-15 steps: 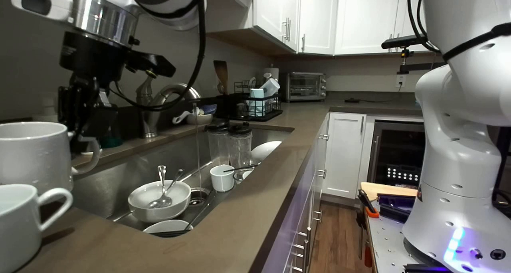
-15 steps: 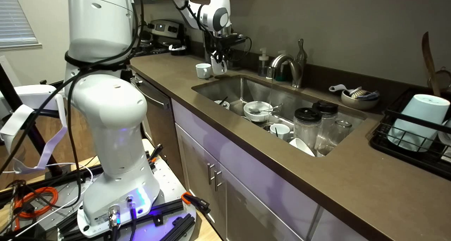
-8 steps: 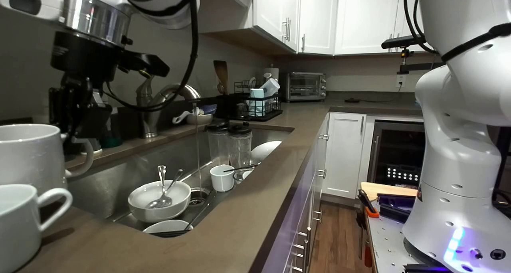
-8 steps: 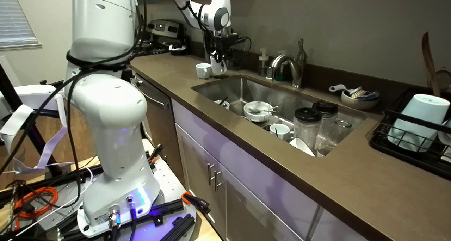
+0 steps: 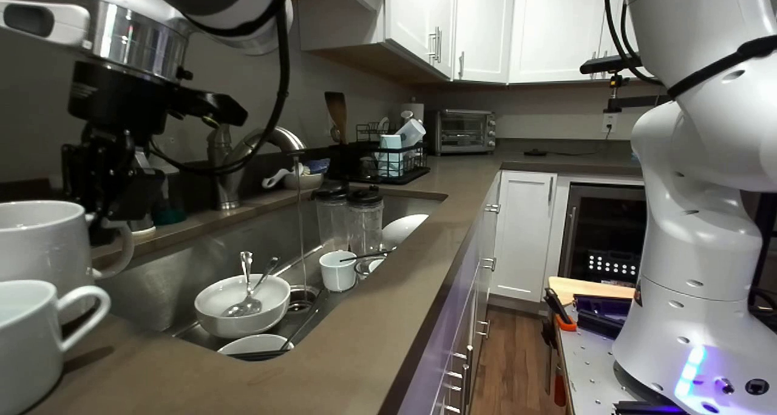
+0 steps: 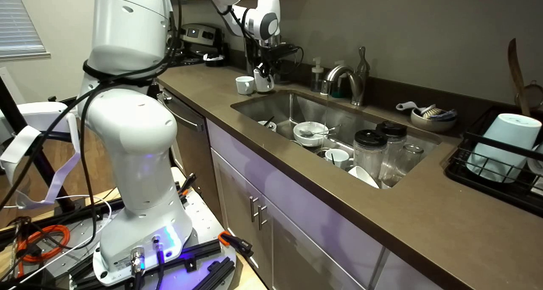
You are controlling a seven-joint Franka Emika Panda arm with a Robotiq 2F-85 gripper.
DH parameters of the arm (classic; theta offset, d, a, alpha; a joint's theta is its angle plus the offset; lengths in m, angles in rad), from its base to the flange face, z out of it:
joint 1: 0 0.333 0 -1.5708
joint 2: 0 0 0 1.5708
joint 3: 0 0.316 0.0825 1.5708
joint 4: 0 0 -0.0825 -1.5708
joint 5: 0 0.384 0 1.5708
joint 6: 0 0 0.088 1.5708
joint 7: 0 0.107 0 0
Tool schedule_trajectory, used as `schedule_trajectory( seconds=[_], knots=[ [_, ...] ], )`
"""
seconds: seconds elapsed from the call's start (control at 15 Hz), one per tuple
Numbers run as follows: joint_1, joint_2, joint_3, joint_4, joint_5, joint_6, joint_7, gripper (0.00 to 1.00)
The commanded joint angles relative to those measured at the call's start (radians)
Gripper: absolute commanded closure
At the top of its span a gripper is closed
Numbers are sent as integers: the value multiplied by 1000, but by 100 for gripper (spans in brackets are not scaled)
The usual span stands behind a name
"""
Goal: Take the white mug on the right side of the counter, put some water in it and place it next to the white mug on the left
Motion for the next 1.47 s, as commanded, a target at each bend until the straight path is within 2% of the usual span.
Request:
schedule_trajectory(
  seconds=[0.0,0.8,1.4],
  knots=[
    [-24,24,26,62,14,-33,-63,96],
    [-25,69,38,118,18,-69,-115,96],
    [35,158,43,223,0,-83,-9,96]
  ],
)
